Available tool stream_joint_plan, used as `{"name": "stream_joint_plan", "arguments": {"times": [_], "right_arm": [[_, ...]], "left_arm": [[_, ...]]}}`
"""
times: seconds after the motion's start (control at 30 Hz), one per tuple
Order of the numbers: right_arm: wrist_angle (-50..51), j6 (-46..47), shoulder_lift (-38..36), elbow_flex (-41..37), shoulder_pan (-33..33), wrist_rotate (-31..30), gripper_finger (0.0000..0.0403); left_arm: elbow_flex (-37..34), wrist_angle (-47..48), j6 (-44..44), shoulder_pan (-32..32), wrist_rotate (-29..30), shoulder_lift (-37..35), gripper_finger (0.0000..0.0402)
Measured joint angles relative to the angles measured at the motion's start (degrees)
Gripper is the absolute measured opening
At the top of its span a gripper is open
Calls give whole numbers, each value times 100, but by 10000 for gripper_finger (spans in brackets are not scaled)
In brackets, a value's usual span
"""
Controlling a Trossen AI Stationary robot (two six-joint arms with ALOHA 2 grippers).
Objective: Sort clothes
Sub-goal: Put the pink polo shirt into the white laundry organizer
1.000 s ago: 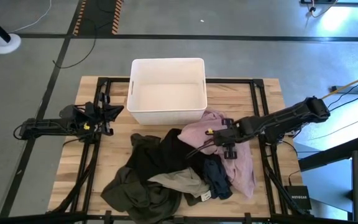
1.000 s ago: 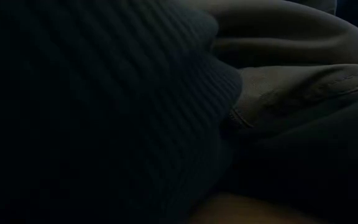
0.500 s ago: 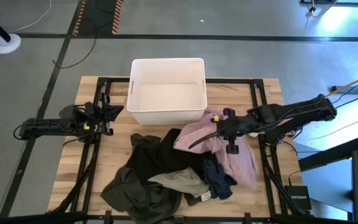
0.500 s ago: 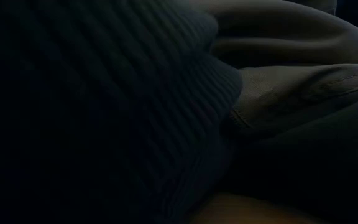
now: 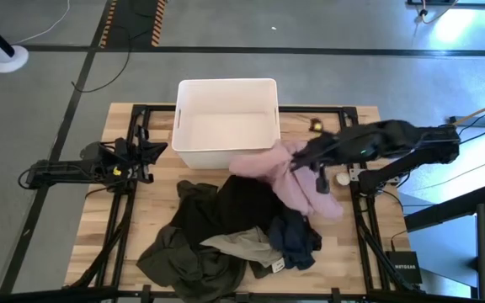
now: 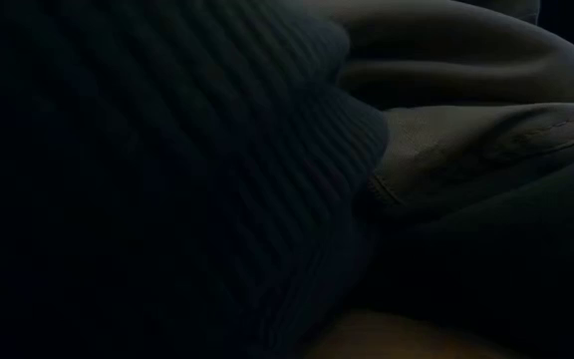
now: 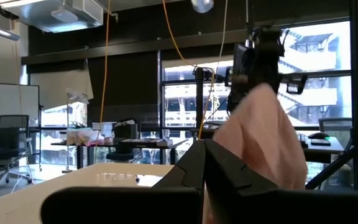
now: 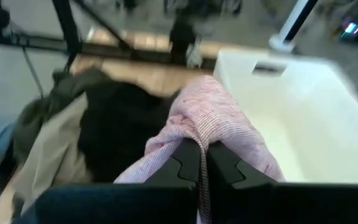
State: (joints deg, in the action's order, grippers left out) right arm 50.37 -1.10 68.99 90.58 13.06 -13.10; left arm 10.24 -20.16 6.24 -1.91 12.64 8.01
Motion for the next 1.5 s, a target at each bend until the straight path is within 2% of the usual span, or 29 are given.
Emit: {"name": "stream_joint_plan", "arguments": {"times": [0.23,0.53,0.83,1.0,1.1,1.23,1.5], "right_arm": [[-225,-572,0,813,0,-726,11],[-1889,-1921,26,1087,-157,-1310,11],[-4184,-2461,243,1094,-1533,432,12],[-5582,-2319,638,1099,-2208,1444,12],[-6226,-2269,998,1327,-2502,1848,12],[-6474,-2263,1639,2064,-2840,1961,12],[-6838,-1718,3168,4415,-3368,2380,12]], "left_arm": [[0,-3,20,-1,0,0,0],[0,-28,20,-1,0,0,0],[0,-36,19,0,1,0,0],[0,-36,17,0,2,0,0],[2,-33,17,0,0,2,0],[1,-37,-33,-1,0,0,0],[1,-44,-48,-1,0,0,0]]}}
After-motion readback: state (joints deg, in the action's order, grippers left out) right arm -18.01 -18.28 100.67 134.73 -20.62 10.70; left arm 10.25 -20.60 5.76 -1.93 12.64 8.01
